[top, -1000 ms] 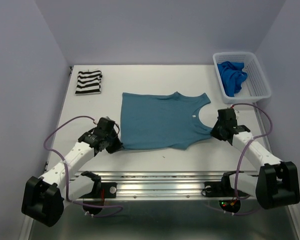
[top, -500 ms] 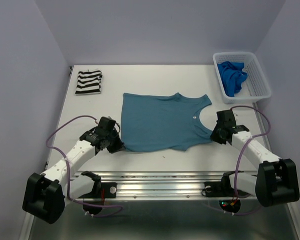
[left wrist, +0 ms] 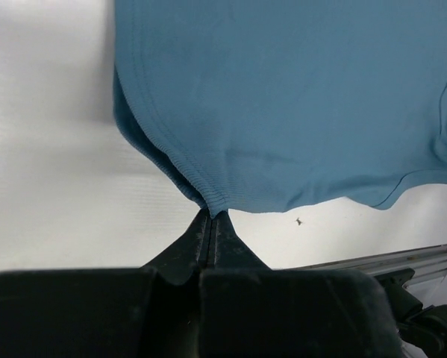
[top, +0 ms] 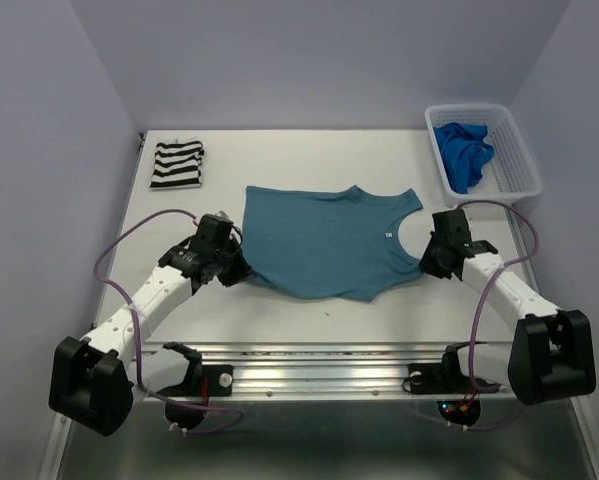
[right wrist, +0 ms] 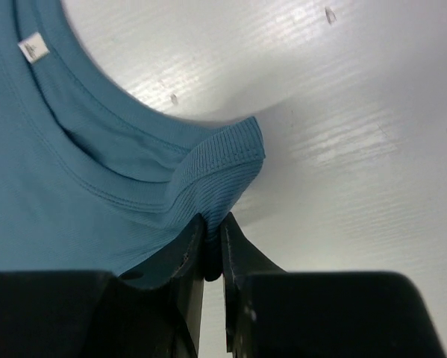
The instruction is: Fold and stack the tank tops
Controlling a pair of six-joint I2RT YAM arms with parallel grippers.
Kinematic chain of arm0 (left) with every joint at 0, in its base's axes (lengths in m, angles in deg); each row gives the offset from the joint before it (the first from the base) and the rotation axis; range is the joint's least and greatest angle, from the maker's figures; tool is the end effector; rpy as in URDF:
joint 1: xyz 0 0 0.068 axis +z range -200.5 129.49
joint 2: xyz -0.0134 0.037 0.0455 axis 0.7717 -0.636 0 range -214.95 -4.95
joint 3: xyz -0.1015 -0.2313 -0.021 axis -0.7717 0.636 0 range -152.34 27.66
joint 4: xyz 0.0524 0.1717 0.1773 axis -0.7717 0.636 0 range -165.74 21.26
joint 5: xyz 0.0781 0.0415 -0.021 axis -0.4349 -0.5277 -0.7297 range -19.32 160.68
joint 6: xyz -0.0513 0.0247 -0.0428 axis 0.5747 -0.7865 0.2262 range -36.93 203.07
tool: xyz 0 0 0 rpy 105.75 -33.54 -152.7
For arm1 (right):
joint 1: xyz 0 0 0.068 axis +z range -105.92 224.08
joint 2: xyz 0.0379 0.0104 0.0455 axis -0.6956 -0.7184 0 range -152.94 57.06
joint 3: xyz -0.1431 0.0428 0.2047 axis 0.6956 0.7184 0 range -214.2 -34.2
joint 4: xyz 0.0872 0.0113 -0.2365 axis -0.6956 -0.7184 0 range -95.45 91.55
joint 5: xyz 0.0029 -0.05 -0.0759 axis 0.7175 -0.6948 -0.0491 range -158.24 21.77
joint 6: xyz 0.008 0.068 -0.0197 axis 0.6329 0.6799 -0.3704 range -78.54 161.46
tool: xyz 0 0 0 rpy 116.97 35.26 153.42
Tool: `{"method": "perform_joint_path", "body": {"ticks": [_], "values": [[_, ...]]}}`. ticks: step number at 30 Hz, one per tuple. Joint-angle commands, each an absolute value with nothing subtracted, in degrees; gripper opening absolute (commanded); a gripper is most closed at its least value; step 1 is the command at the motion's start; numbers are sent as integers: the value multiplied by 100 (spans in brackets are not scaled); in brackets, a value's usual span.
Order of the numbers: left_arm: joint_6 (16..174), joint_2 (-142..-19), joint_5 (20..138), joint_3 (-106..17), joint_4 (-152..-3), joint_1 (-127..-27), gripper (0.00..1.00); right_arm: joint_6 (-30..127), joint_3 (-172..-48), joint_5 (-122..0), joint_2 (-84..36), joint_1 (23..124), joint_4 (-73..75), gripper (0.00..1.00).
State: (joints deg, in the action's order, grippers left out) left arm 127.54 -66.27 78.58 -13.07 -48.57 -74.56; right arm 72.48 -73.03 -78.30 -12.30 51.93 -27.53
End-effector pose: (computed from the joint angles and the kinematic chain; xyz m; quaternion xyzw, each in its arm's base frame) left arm 0.2095 -0.1023 0.2032 -0.1405 0.9203 -0.2555 0.2609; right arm 0.2330 0.0217 0.1603 0.2156 0.9371 0.0070 0.2743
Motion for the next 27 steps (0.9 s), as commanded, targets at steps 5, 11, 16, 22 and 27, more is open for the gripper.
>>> {"method": "perform_joint_path", "body": {"ticks": [5, 11, 16, 22, 27], "values": [[12341, -7296, 7824, -2331, -5069, -7336, 0, 6976, -8175, -7808, -1579, 5181, -2675, 4], [12043, -7920, 7806, -3051, -5070, -6985, 0, 6835, -8903, -7860, -2273, 5181, -2675, 2], [11875, -8316, 7929, -3316, -5157, -6625, 0, 6765, -9361, -7878, -2713, 5128, -2667, 1], [11743, -8738, 8184, -3413, -5403, -6229, 0, 6730, -9775, -7755, -3161, 5076, -2561, 1], [11647, -9125, 8193, -3729, -5509, -6132, 0, 6642, -10126, -7737, -3530, 5076, -2535, 1]]}}
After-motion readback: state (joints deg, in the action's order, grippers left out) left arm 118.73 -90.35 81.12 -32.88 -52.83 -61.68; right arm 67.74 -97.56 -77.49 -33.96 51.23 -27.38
